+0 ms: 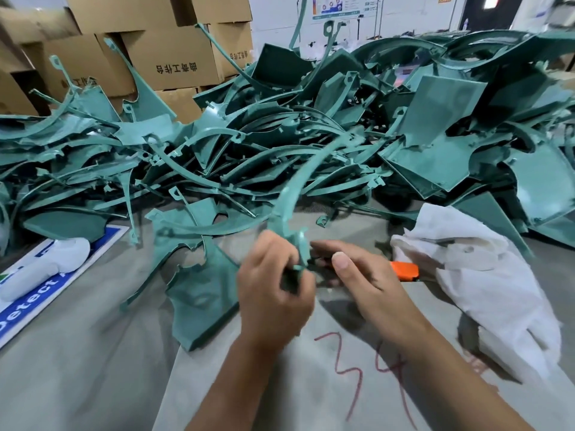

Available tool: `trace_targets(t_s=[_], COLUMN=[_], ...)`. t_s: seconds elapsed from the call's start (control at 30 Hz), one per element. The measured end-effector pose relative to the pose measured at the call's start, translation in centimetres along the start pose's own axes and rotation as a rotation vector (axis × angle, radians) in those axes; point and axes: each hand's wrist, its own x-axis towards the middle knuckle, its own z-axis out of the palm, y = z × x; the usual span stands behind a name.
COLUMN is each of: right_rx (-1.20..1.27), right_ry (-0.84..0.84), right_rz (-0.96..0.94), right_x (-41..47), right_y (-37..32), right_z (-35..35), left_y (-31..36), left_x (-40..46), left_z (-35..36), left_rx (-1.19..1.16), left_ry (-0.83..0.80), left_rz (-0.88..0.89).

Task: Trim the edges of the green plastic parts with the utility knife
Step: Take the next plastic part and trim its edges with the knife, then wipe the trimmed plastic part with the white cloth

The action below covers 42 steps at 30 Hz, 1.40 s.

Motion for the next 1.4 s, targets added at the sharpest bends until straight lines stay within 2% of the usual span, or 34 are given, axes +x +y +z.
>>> trace_targets(t_s=[0.07, 0.17, 0.23, 0.27, 0.33, 0.4, 0.43, 0.47, 0.5, 0.53, 0.6, 0.67, 0.77, 0.83, 0.87, 0.9, 0.97, 1.0, 1.03, 1.1, 1.2, 1.33, 1.4], right_rx=[0.242, 0.357, 0.402, 0.43, 0.536, 0.605, 0.647, 0.688, 0.706, 0.701, 0.595, 0.241, -0.441, -0.727, -0.837, -0.907, -0.952, -0.966, -0.981, -0.98, -0.969, -0.857, -0.796], right_ry=[-0.056, -0.017, 0.04, 0.066, 0.103, 0.127, 0.13, 0.121, 0.106, 0.087, 0.071, 0.186, 0.644, 0.961, 1.054, 1.069, 0.89, 0.778, 0.695, 0.659, 0.72, 0.844, 0.854], right_rz=[0.006, 0.0, 0.003, 0.001, 0.004, 0.037, 0.061, 0.086, 0.105, 0.112, 0.083, -0.058, -0.28, -0.219, -0.078, 0.116, 0.482, 0.583, 0.607, 0.518, 0.417, 0.238, 0.145], right_x=[-0.2, -0.2, -0.1, -0.2, -0.2, -0.1, 0.0, 0.0, 0.0, 0.0, -0.2, -0.5, -0.8, -1.0, -1.2, -1.4, -2.0, -2.3, -2.7, -3.0, -3.2, -3.3, -2.9], right_y=[-0.3, -0.7, -0.5, -0.5, -0.3, -0.3, -0.4, -0.5, -0.5, -0.7, -0.9, -1.0, -0.8, -0.8, -0.7, -0.3, 0.6, 1.0, 1.3, 1.8, 2.2, 2.6, 2.3], right_z=[0.6, 0.4, -0.1, -0.3, -0.6, -0.8, -1.0, -1.1, -1.1, -1.0, -0.6, -0.7, -2.7, -5.3, -6.6, -7.6, -8.6, -8.6, -8.4, -8.2, -8.4, -8.9, -8.6], left_y=[0.9, 1.5, 1.3, 1.2, 0.8, 0.7, 0.7, 0.5, 0.2, 0.0, -0.2, -0.5, -1.2, -1.6, -1.5, -1.5, -1.2, -1.1, -1.0, -0.9, -0.6, -0.8, -1.1], left_x=[-0.5, -0.6, -0.3, -0.2, -0.1, 0.0, 0.2, 0.2, 0.1, -0.1, -0.6, -0.6, -0.2, 0.0, 0.0, 0.1, 0.0, 0.0, 0.0, 0.0, 0.1, 0.3, 0.2], left_z=[1.0, 1.6, 1.3, 1.1, 0.8, 0.5, 0.4, 0.3, 0.2, 0.2, 0.4, 0.6, 0.5, 0.4, 0.4, 0.5, 0.7, 0.7, 0.7, 0.7, 0.8, 0.7, 0.6], left_rx=[-0.002, -0.083, -0.171, -0.193, -0.16, -0.229, -0.366, -0.557, -0.761, -0.913, -1.05, -1.087, -1.179, -1.196, -1.199, -1.198, -1.187, -1.18, -1.172, -1.167, -1.191, -1.187, -1.175], left_ry=[-0.13, -0.274, -0.32, -0.284, -0.068, 0.172, 0.206, 0.175, 0.107, 0.014, -0.111, -0.085, -0.059, -0.026, -0.006, 0.011, 0.033, 0.044, 0.057, 0.087, 0.126, 0.154, 0.155], left_rz=[0.039, 0.117, 0.133, 0.102, -0.086, -0.49, -0.713, -0.903, -1.024, -1.072, -1.095, -1.141, -1.139, -1.135, -1.15, -1.17, -1.209, -1.219, -1.224, -1.233, -1.28, -1.328, -1.347])
